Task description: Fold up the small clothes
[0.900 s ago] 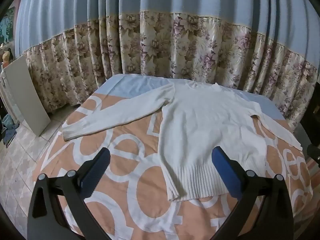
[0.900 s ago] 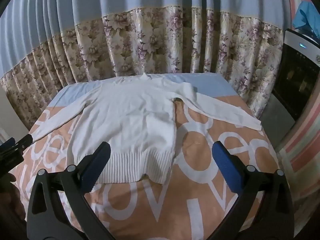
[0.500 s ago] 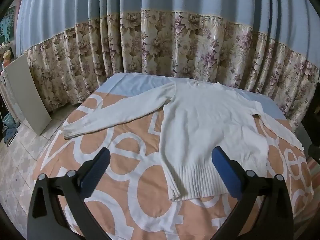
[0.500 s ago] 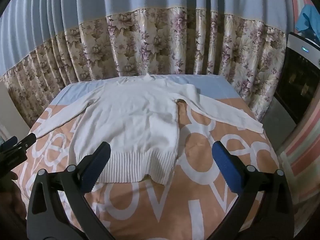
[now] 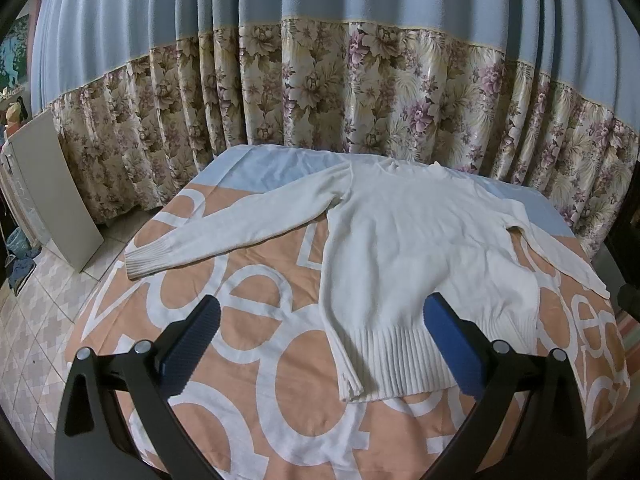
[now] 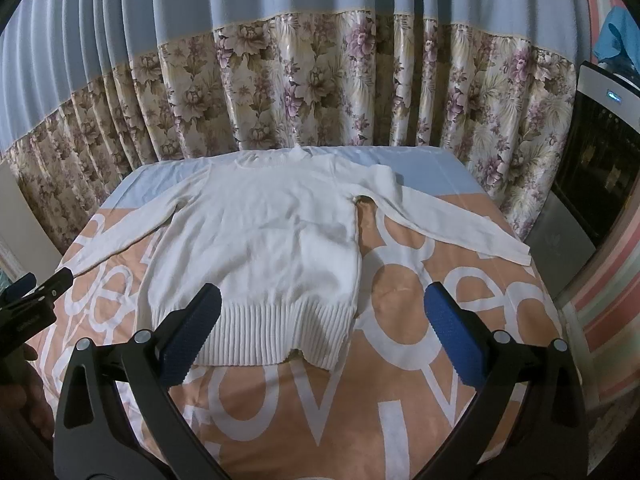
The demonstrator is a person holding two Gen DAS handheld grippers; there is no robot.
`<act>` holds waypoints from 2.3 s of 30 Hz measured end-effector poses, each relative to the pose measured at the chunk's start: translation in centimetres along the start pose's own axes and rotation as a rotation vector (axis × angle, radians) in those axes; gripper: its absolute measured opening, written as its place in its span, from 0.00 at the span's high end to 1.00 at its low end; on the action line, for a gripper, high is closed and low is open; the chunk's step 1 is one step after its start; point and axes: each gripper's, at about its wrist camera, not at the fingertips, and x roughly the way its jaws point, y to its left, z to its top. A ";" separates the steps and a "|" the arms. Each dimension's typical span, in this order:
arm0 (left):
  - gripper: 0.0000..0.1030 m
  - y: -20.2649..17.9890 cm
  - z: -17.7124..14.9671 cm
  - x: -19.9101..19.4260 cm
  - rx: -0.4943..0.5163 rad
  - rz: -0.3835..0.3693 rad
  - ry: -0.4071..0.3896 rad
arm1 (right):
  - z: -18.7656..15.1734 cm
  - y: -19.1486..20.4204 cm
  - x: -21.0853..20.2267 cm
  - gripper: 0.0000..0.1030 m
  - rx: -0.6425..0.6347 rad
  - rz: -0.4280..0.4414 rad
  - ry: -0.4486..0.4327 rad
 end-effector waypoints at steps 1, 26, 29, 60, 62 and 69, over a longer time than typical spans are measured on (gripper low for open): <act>0.01 0.0 0.0 0.0 -0.003 -0.001 -0.002 | 0.0 0.0 -0.1 0.03 0.001 0.003 -0.001; 0.01 0.1 0.1 -0.2 0.003 0.007 -0.013 | 0.4 -0.1 0.2 0.03 -0.011 0.009 -0.009; 0.01 0.0 0.2 -0.1 0.002 0.009 -0.013 | 0.4 -0.2 0.2 0.03 -0.010 0.011 -0.010; 0.01 -3.3 1.4 0.7 0.032 -0.014 0.000 | 1.0 -3.5 1.9 0.03 0.008 -0.009 -0.020; 0.01 -4.0 1.3 1.1 0.040 -0.016 0.005 | 1.2 -4.1 2.2 0.03 0.006 -0.013 -0.023; 0.01 -6.5 1.2 2.5 0.076 -0.032 0.008 | 1.5 -6.5 3.7 0.03 0.012 -0.009 -0.037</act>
